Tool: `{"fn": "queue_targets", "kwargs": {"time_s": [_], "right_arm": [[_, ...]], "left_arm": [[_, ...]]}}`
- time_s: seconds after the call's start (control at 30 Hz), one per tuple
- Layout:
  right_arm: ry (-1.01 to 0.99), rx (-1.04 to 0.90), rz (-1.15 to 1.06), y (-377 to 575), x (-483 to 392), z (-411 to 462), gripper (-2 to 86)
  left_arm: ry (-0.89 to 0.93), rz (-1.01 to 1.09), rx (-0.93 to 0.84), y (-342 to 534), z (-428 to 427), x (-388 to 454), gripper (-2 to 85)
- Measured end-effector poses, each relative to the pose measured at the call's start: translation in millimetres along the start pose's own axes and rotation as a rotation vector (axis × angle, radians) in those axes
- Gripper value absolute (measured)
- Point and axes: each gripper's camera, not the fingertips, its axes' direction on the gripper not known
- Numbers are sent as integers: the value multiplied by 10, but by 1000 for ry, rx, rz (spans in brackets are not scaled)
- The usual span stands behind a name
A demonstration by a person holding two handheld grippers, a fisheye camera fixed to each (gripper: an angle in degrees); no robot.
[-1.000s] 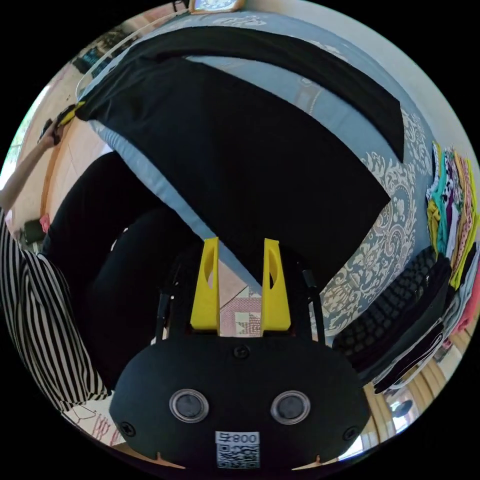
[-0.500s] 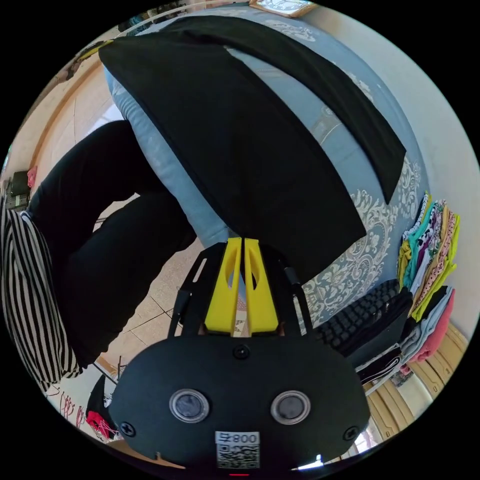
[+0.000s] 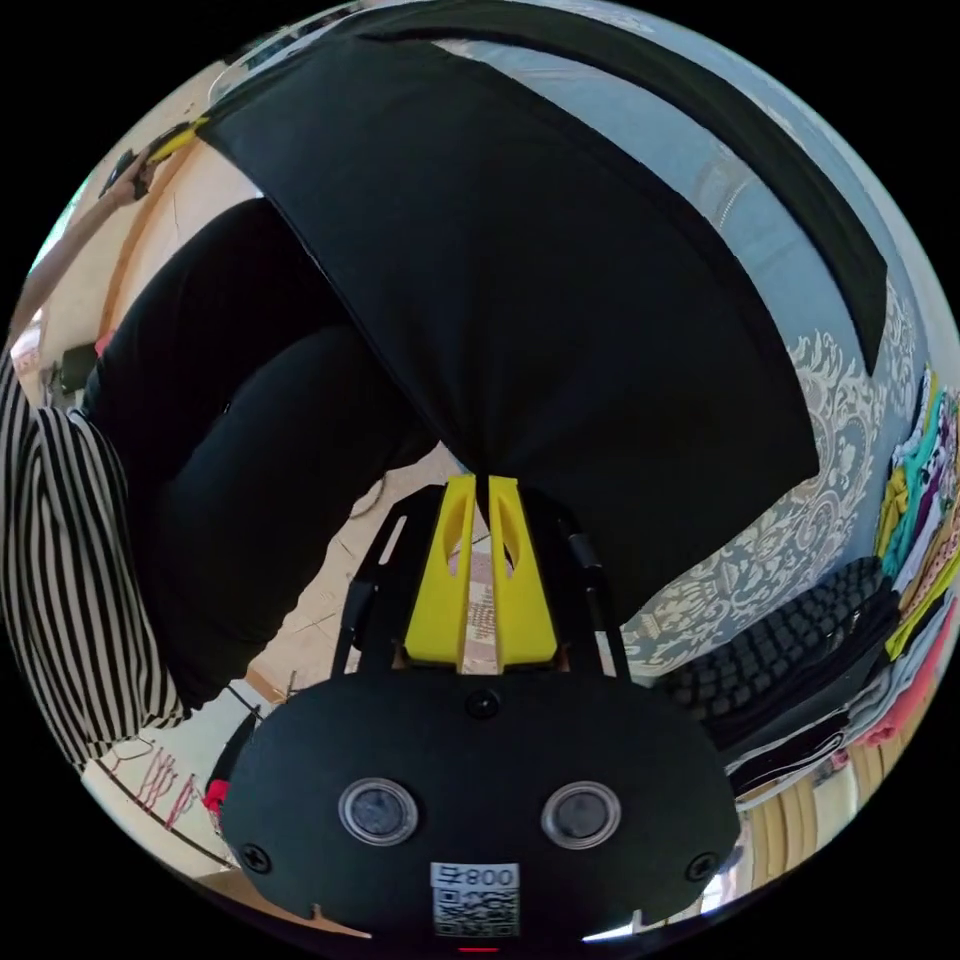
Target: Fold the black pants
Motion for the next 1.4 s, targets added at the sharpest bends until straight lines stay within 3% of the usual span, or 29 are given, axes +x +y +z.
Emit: {"fn": "queue_targets", "kwargs": {"time_s": [0.43,0.6,0.8,1.0,1.23,1.4], "right_arm": [[-252,138,232,298,621,-230,59],[-336,286,323,406,905,-431,59],[-233,450,283,-81,1432,-912,60],[-147,528,188,-905,1901,-1405,61],[-30,498,33,-1857,2007,-1774,63],[152,409,-108,-2463,1826,-1903,68]], "left_arm": [[18,-28,126,-131,260,851,79],[80,222,111,-420,715,1884,74],[33,559,-110,-830,1813,3390,79],[-33,731,-244,-1040,2843,4666,80],[-148,908,-333,-1002,3708,5810,83],[-360,1052,-372,-903,4290,6565,91]]}}
